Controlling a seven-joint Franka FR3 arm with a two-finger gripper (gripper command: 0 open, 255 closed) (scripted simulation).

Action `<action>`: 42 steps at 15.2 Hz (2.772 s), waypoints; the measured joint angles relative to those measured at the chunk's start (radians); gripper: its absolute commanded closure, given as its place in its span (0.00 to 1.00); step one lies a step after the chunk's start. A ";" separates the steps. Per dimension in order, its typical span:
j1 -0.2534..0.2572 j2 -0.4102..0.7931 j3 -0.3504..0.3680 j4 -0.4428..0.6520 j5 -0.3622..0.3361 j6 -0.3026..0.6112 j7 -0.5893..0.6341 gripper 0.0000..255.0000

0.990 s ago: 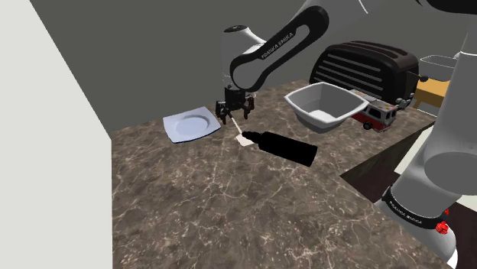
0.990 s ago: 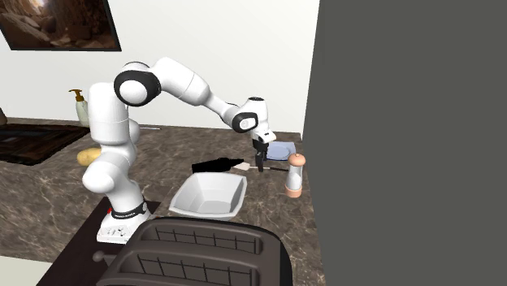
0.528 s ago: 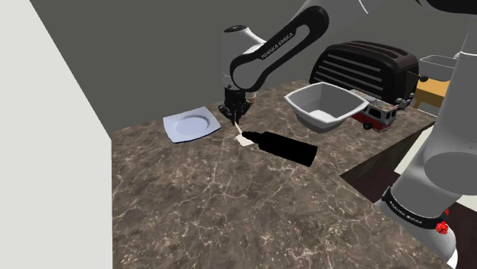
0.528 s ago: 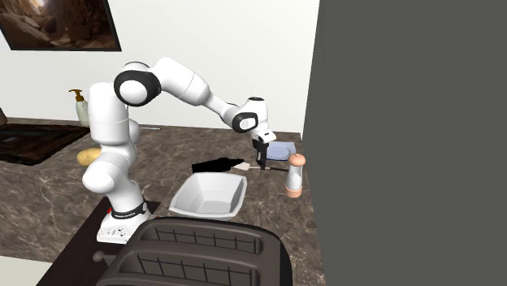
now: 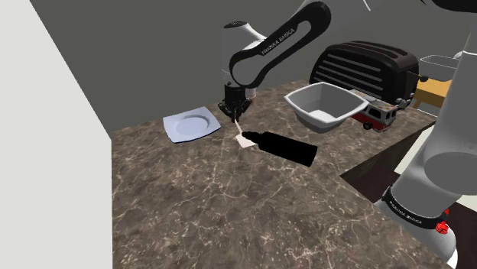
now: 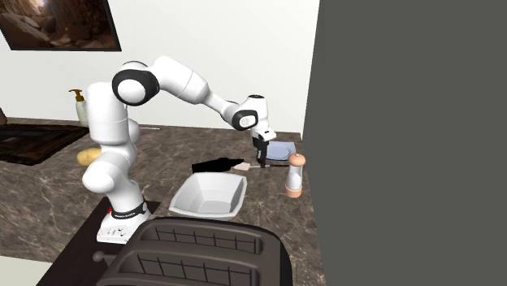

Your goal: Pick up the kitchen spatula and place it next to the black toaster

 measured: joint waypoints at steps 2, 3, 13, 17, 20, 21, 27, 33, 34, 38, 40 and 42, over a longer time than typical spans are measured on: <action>-0.001 -0.017 0.002 0.007 0.008 -0.023 -0.006 1.00; -0.003 -0.023 0.003 0.009 0.011 -0.031 -0.009 1.00; -0.006 -0.081 0.009 0.079 0.040 -0.156 -0.034 1.00; -0.007 -0.100 0.011 0.110 0.049 -0.205 -0.041 1.00; -0.007 -0.115 0.011 0.130 0.055 -0.240 -0.046 1.00; -0.007 -0.121 0.012 0.141 0.058 -0.257 -0.048 1.00; -0.008 -0.135 0.013 0.206 0.065 -0.334 -0.056 1.00; -0.008 -0.144 0.013 0.275 0.070 -0.411 -0.064 1.00; -0.008 -0.145 0.013 0.286 0.071 -0.423 -0.066 1.00; -0.007 -0.146 0.013 0.341 0.072 -0.478 -0.069 1.00; -0.006 -0.145 0.014 0.369 0.072 -0.506 -0.069 1.00; -0.005 -0.142 0.015 0.400 0.072 -0.534 -0.069 1.00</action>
